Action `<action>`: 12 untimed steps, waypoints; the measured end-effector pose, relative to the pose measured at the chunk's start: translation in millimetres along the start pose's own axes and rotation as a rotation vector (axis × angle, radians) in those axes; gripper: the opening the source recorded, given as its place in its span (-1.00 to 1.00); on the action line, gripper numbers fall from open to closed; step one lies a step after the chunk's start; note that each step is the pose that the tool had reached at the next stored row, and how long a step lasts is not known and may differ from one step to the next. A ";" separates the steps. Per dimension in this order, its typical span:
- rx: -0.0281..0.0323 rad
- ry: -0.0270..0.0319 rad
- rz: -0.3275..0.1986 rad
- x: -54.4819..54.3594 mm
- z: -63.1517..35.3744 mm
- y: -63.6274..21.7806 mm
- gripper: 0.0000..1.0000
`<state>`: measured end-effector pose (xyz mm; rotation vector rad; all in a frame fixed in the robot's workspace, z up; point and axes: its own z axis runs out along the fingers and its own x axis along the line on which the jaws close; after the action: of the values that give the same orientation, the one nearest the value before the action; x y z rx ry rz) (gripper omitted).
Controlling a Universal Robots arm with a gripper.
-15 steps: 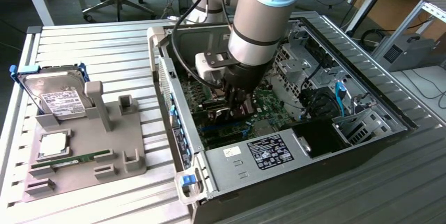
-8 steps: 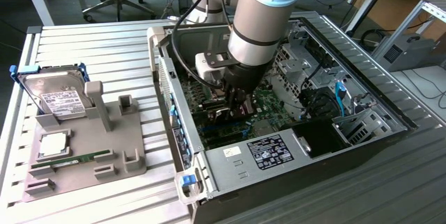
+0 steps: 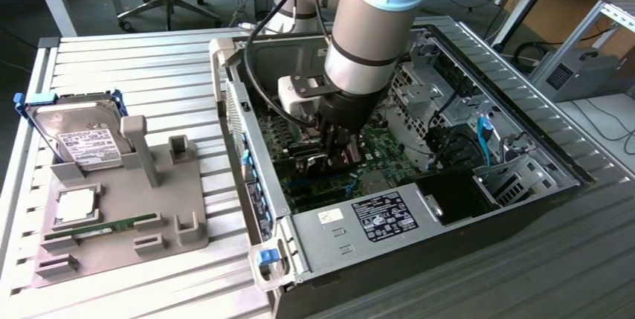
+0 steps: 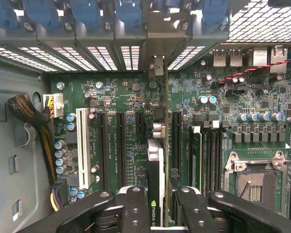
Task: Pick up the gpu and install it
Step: 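Insert the gpu into the slot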
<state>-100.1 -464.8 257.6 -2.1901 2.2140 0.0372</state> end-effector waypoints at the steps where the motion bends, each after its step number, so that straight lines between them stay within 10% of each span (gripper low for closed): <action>1: -0.0001 0.0002 0.000 0.0 0.0 0.0 -0.47; 12: -0.0001 0.0002 0.000 0.0 0.7 0.0 -0.47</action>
<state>-100.1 -464.8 256.9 -2.1903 2.2141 0.0370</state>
